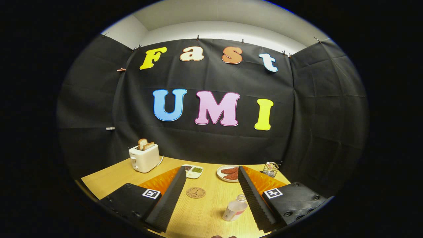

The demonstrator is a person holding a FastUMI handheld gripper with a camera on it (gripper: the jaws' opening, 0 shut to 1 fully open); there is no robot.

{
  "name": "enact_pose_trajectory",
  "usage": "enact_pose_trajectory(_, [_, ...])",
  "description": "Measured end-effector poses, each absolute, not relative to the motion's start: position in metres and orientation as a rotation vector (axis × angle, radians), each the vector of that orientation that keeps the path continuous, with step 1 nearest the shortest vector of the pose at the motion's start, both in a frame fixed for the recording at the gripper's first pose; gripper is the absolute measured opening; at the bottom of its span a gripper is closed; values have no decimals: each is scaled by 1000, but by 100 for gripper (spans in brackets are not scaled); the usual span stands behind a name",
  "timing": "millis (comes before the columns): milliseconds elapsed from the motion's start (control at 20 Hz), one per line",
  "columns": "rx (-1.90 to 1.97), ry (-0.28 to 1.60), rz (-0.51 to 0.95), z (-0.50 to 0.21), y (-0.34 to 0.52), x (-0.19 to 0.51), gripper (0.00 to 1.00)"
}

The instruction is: Take the bottle from table, then pour the juice into the cup, finally place the bottle on the coaster

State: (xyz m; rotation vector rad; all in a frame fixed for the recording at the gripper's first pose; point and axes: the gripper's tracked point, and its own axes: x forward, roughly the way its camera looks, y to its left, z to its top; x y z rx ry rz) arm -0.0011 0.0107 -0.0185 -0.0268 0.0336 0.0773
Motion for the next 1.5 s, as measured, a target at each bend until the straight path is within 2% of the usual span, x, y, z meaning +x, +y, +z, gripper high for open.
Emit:
enact_pose_trajectory(700, [-10, 91, 18, -68, -36, 27, 97])
enact_pose_trajectory(1500, [85, 204, 46, -173, -71, 66, 99])
